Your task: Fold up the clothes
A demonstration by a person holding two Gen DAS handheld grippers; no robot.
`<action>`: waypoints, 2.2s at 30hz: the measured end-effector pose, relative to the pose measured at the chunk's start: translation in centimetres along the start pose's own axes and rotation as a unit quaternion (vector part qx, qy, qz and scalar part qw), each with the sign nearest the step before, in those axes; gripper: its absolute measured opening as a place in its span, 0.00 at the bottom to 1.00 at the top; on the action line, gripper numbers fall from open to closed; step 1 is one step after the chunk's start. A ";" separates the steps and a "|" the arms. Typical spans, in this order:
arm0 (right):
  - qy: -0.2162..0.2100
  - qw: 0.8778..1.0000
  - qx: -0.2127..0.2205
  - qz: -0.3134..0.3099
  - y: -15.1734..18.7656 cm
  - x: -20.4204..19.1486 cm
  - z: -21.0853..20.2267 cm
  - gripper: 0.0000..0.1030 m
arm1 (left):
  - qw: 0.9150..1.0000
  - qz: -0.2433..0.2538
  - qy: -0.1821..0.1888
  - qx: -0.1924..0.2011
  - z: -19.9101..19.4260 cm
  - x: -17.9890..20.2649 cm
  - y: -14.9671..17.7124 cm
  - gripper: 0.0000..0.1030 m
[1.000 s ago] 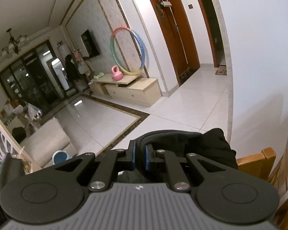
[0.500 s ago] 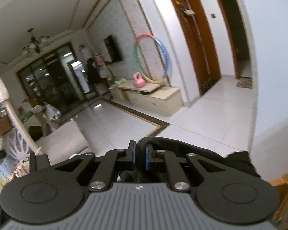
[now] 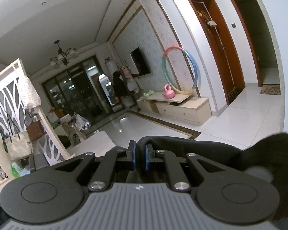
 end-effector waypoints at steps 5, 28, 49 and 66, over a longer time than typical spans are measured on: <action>0.046 0.998 0.022 0.041 5.4 -4.3 -6.2 0.11 | 0.999 0.013 0.041 0.001 -7.1 0.3 1.2 0.08; 0.101 0.993 -0.013 0.061 20.1 -13.5 -23.6 0.11 | 0.977 0.075 0.196 -0.048 -22.1 5.6 10.7 0.37; 0.193 0.980 0.025 0.029 16.3 -18.2 -37.1 0.11 | 0.886 0.099 0.445 -0.082 -24.2 10.9 11.8 0.83; 0.342 0.935 0.065 0.061 15.1 -17.2 -47.8 0.01 | 0.862 0.092 0.471 -0.162 -16.2 17.5 17.7 0.11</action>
Point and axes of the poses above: each gripper's, at about its wrist camera, not at the fingertips, and z roughly the way its jaws point, x to its right, y to its underside, the point moved 4 cm from there along z, roughly the way its jaws point, and after that the axes turned 7 degrees about y, right-handed, at the moved point
